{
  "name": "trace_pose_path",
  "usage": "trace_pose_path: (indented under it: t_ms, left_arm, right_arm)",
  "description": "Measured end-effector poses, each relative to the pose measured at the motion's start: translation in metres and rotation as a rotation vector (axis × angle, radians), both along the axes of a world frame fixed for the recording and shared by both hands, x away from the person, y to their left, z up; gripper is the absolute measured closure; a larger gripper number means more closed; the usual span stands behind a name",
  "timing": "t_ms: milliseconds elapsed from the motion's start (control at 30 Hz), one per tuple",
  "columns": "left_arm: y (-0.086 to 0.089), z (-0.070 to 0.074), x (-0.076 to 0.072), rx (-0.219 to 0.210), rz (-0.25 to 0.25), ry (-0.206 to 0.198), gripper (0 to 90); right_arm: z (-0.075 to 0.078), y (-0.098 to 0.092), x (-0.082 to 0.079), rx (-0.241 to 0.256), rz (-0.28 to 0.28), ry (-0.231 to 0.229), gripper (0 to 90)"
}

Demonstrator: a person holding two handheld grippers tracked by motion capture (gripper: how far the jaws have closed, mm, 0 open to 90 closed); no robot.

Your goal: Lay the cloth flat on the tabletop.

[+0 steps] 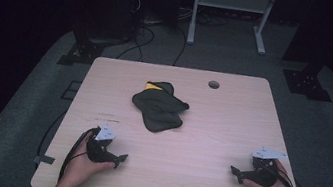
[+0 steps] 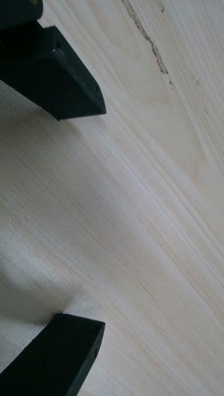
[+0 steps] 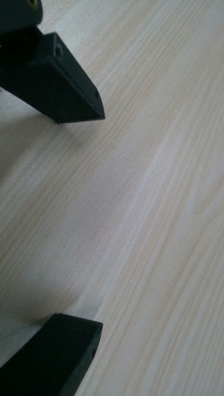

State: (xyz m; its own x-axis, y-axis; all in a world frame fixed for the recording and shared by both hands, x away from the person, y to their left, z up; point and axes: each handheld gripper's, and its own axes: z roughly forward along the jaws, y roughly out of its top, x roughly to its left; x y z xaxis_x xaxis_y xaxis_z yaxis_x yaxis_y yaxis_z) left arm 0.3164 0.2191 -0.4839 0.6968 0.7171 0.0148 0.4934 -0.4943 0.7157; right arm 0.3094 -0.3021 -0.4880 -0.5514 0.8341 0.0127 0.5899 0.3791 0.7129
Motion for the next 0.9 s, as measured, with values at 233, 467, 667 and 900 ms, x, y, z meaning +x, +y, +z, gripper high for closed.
trace_pose_path:
  t_ms: [233,467,667,900]
  left_arm:
    - [0.000,0.000,0.000,0.000,0.000,0.000,0.0]
    - [0.000,0.000,0.000,0.000,0.000,0.000,0.0]
    - [0.000,0.000,0.000,0.000,0.000,0.000,0.0]
    - [0.000,0.000,0.000,0.000,0.001,0.000,0.0]
  right_arm:
    - [0.001,-0.001,-0.002,0.009,0.000,-0.016,8.1]
    - [0.007,-0.004,-0.002,0.014,0.007,-0.006,33.7]
    - [0.018,0.007,0.008,0.059,0.087,0.003,42.1]
    - [0.028,0.023,0.024,0.093,0.143,-0.013,45.1]
